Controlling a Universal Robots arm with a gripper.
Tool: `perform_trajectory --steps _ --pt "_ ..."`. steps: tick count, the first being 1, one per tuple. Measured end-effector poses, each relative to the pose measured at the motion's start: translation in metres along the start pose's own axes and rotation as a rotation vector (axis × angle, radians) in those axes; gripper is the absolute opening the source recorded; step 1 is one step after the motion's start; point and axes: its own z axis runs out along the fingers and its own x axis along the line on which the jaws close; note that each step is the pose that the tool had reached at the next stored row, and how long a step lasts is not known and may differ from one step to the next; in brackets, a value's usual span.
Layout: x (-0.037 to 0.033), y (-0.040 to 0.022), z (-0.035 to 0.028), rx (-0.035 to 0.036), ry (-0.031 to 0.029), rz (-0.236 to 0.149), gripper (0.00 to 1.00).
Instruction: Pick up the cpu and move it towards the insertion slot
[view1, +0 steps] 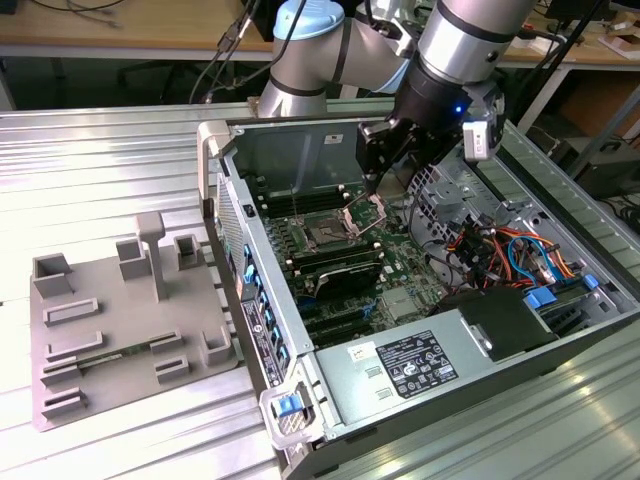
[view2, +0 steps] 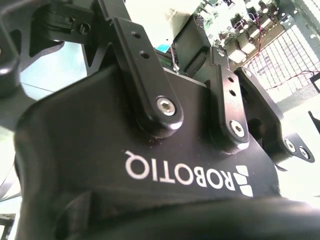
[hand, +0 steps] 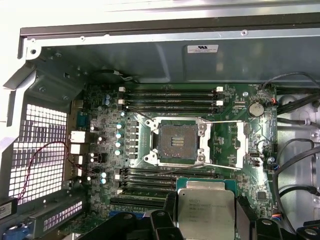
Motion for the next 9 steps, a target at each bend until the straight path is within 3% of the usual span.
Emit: perform_trajectory --steps 9 --pt "-0.0009 -0.0002 0.003 0.0 0.0 0.0 0.55"
